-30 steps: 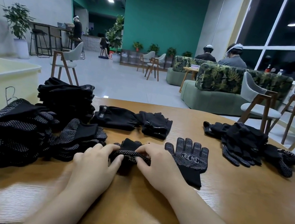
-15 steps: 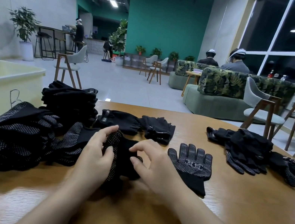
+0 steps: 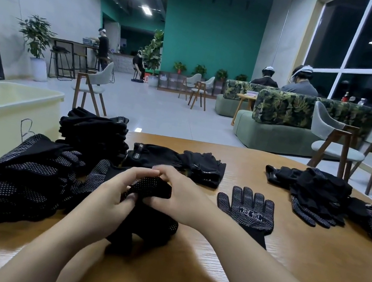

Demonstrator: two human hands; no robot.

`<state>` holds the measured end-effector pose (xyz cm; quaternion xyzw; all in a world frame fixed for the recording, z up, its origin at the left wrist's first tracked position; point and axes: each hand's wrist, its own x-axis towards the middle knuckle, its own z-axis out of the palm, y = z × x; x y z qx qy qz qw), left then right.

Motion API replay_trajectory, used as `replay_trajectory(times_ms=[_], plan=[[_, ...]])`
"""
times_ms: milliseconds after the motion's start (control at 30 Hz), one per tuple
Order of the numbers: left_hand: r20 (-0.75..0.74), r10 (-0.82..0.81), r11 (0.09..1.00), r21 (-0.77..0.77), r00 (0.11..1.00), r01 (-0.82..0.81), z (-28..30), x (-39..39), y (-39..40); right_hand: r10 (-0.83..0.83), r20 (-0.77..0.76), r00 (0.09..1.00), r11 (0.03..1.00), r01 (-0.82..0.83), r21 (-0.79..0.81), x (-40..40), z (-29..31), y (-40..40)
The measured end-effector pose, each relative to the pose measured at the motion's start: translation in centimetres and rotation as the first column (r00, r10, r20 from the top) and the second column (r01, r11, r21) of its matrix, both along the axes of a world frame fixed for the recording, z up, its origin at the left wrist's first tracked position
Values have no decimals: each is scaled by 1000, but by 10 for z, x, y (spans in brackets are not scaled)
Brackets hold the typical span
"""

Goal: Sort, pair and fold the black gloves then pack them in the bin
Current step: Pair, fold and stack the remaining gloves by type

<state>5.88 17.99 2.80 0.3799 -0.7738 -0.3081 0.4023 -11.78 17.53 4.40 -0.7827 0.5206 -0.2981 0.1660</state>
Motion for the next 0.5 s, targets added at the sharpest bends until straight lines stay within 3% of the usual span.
replay_trajectory(times_ms=[167,367,500], plan=[[-52,-32,995,93,998,37,-14,12,4,-11,40,999,997,14,-78,-1,-8,-4],[106,94,990,-114,990,-82,-16,20,7,4,39,999,1000,-4,11,5,-8,0],[108,201,973,-136,974,-186,-17,23,1,-11,10,1000,993,10,115,15,-6,0]])
